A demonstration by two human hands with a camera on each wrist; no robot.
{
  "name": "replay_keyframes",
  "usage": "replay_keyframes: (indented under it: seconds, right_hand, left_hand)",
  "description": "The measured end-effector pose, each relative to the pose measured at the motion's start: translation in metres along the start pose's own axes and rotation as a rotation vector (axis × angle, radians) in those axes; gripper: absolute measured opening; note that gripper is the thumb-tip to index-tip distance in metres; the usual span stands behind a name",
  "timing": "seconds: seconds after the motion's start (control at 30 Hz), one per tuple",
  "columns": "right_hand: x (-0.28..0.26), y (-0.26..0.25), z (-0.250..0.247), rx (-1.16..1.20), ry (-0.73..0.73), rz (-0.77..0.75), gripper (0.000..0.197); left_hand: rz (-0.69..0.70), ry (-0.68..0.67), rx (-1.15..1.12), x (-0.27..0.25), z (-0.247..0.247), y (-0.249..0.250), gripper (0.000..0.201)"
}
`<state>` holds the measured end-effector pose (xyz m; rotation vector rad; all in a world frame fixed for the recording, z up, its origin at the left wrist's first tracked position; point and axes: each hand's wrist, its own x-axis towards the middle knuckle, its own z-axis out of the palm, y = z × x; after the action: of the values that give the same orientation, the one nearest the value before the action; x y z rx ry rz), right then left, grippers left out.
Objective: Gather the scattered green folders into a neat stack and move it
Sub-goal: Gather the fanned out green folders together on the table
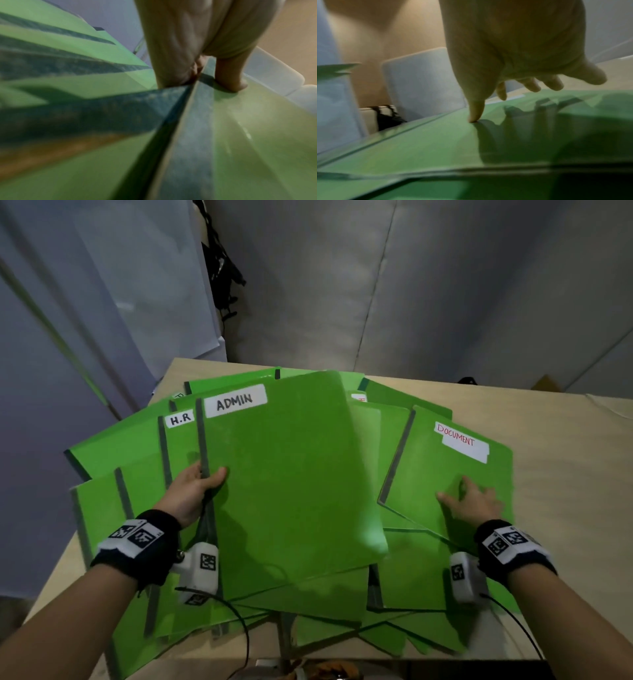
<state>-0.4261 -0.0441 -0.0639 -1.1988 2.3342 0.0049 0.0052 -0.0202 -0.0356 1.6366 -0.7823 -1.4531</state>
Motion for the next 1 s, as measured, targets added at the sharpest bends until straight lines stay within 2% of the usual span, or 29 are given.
replay_keyframes:
  seconds: [0.07,0.17,0.3,0.43,0.47,0.57,0.63,0.7,0.8,0.87,1.0]
  right_hand:
    - [0.005,0.003,0.001,-0.069,-0.057,0.010,0.083]
    - [0.003,-0.013,0.010,-0.131,-0.117,-0.120,0.088]
    - [-0.018,-0.038,0.030,-0.104,-0.159,-0.278,0.084]
    - [-0.022,-0.048,0.031,-0.030,-0.178,-0.436,0.071]
    - [-0.015,-0.045,0.024,0.033,-0.132,-0.401,0.069]
    - [0.007,-0.031,0.002,0.152,0.030,-0.050,0.076]
    - [0.012,-0.029,-0.005,0.134,0.013,0.066,0.079]
    - [0.015,-0.039,-0.002,0.178,-0.029,0.052,0.072]
    - [0.012,-0.068,0.007,0.345,-0.095,-0.005,0.043]
    - [-0.001,-0.090,0.013,0.370,-0.142,-0.079,0.031]
    - [-0.035,-0.120,0.024,0.344,-0.273,-0.203,0.036]
  left_hand:
    - [-0.006,0.042,-0.040,0.004,-0.005,0.005,0.054]
    - [-0.018,0.066,-0.120,0.010,-0.005,0.008,0.070]
    - [-0.052,0.053,-0.140,0.019,0.002,0.008,0.055]
    - [-0.073,0.050,-0.107,0.027,0.011,0.011,0.057]
    - [-0.075,0.059,-0.100,0.028,0.012,0.011,0.055]
    - [-0.076,0.076,-0.083,0.031,0.016,0.009,0.055]
    - [-0.075,0.072,-0.076,0.032,0.016,0.009,0.056]
    - [-0.076,0.071,-0.078,0.030,0.017,0.010,0.057]
    - [-0.080,0.080,-0.107,0.031,0.019,0.010,0.058]
    - [-0.082,0.073,-0.096,0.033,0.020,0.011,0.058]
    - [-0.088,0.068,-0.032,0.036,0.028,0.010,0.054]
